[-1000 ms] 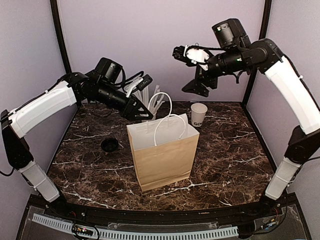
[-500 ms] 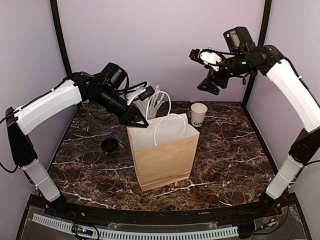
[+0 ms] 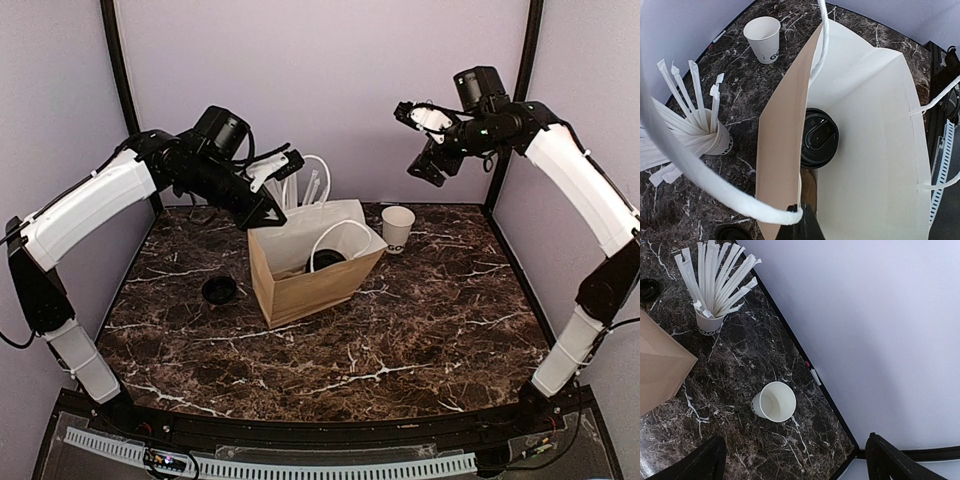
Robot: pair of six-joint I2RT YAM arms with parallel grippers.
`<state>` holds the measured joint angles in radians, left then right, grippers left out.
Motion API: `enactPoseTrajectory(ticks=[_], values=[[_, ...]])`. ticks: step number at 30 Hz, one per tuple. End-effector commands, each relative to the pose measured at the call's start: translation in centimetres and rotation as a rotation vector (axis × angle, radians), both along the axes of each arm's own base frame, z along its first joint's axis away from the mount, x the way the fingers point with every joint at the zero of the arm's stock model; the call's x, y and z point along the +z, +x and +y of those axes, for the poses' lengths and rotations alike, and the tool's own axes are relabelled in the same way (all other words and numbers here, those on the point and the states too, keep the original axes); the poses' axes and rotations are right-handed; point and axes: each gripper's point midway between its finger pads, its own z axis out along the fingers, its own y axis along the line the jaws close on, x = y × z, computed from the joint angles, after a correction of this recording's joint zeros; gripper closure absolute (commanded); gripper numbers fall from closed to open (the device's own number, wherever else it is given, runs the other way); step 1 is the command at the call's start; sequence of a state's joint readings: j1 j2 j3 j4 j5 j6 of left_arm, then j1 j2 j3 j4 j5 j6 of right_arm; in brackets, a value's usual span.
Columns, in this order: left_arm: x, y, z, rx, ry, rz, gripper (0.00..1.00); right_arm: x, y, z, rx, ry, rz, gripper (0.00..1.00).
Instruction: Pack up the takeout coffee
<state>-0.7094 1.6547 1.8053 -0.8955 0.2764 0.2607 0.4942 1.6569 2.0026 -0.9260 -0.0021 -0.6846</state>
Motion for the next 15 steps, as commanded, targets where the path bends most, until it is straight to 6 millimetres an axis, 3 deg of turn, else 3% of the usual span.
enactPoseTrajectory(ticks=[1, 9, 15], values=[[1.9, 0.5, 0.0, 0.005, 0.017, -0.165, 1.00, -1.0, 1.6, -0.2, -0.042, 0.029, 0.000, 0.01], [1.4, -0.1, -1.5, 0.000, 0.102, -0.311, 1.00, -2.6, 2.0, -0.3, -0.053, 0.016, 0.033, 0.01], [1.9, -2.3, -2.3, -0.020, 0.110, -0.347, 1.00, -3.3, 1.9, -0.4, -0.055, 0.010, 0.048, 0.01]])
